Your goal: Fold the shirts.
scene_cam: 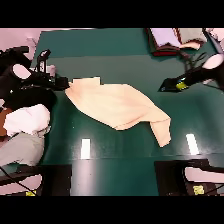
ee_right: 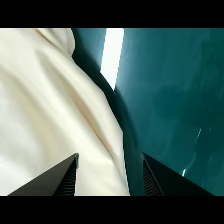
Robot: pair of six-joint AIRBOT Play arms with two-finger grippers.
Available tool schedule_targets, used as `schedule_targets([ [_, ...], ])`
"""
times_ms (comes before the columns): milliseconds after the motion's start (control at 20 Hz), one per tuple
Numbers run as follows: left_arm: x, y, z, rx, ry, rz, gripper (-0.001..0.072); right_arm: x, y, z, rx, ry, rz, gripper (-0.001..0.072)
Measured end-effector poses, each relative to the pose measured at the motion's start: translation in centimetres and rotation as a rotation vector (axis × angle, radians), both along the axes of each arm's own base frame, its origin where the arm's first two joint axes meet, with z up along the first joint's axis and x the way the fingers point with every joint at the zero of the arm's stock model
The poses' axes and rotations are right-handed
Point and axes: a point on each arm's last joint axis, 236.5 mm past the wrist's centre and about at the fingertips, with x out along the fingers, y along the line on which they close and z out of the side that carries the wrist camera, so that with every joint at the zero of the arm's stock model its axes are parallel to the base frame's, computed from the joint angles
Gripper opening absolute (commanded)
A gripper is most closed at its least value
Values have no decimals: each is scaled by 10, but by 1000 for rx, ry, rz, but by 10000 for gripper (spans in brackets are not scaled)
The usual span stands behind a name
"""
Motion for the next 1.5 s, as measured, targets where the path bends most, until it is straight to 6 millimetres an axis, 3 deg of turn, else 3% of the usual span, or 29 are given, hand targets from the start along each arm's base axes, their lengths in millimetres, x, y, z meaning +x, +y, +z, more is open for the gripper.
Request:
schedule_targets([
  [200, 0, -1, 1, 0, -1, -4, 25, 17, 23, -46, -8, 68, 62, 424],
  [400, 0, -1, 2, -2, 1, -4, 25, 16, 39, -68, -8, 141, 128, 230],
  [450, 0, -1, 2, -3, 1, -4, 24, 14, 42, -71, -8, 152, 143, 158],
  [500, 0, -2, 2, -6, 2, -3, 25, 13, 46, -72, -9, 155, 161, 14],
  [650, 0, -2, 4, -10, 0, -3, 23, 9, 57, -72, -13, 150, 223, 13],
  [750, 2, -3, 21, -14, -38, -2, 23, 13, 60, -58, -24, 101, 240, 13],
  [850, 7, 0, 66, -8, -143, 1, 23, 28, 55, -19, -50, -21, 238, 13],
  [900, 8, 2, 99, -2, -217, 2, 23, 36, 50, 9, -65, -94, 231, 13],
  [1050, -10, 8, 232, 4, -515, 10, 23, 48, 32, 129, -104, -372, 195, 13],
  [1150, -47, 11, 325, -6, -726, 16, 23, 36, 22, 215, -130, -558, 175, 13],
  [1250, -98, 15, 403, -16, -914, 21, 23, 9, 18, 293, -146, -732, 162, 12],
  [1350, -150, 19, 461, -26, -1070, 26, 23, -23, 16, 353, -157, -871, 148, 12],
  [1500, -208, 23, 512, -38, -1222, 33, 22, -68, 11, 414, -173, -1021, 113, 11],
])
